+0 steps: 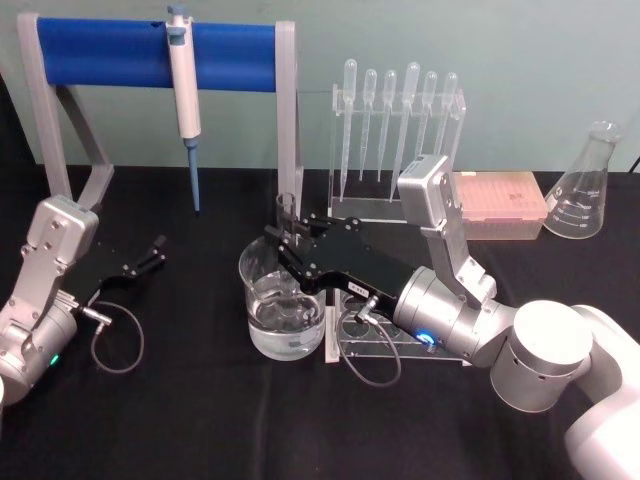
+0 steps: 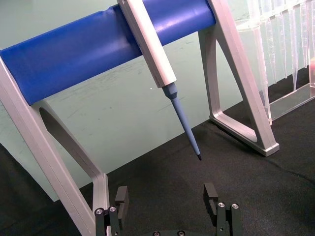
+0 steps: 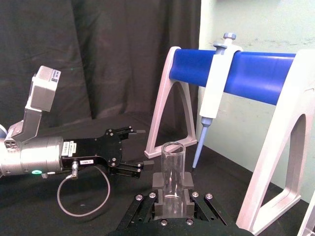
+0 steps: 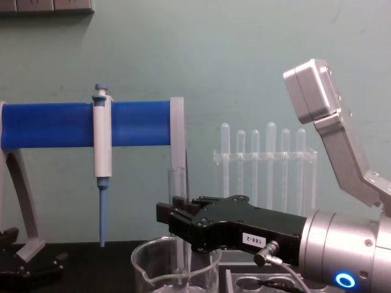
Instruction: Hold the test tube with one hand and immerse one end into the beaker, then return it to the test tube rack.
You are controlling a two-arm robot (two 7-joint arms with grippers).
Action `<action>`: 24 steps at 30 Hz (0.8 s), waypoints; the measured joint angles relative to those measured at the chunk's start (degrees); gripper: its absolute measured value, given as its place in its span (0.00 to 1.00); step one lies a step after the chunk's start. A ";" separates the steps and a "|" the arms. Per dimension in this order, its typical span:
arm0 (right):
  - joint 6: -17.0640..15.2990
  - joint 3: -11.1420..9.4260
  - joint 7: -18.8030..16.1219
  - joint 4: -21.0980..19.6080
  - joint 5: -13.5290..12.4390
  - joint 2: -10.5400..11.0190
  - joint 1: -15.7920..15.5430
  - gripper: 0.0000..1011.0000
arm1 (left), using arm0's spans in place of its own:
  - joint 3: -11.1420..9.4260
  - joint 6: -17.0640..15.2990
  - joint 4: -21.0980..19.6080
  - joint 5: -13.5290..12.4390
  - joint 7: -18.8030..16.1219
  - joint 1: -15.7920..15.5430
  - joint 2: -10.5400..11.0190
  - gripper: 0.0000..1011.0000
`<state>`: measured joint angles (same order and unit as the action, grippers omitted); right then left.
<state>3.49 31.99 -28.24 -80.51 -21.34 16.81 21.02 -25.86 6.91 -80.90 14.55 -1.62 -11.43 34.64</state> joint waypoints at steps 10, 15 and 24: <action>0.00 0.00 0.00 0.00 0.00 0.00 0.00 0.22 | 0.00 0.00 0.00 0.00 0.00 0.00 0.00 0.99; 0.00 0.00 0.00 0.00 0.00 0.00 0.00 0.22 | 0.00 0.00 0.00 0.00 0.00 0.00 0.00 0.99; 0.00 0.00 0.00 0.00 0.00 0.00 0.00 0.22 | 0.00 0.00 0.00 0.00 0.00 0.00 0.00 0.99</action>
<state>3.49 31.99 -28.24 -80.51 -21.34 16.81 21.01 -25.86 6.91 -80.90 14.55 -1.62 -11.43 34.65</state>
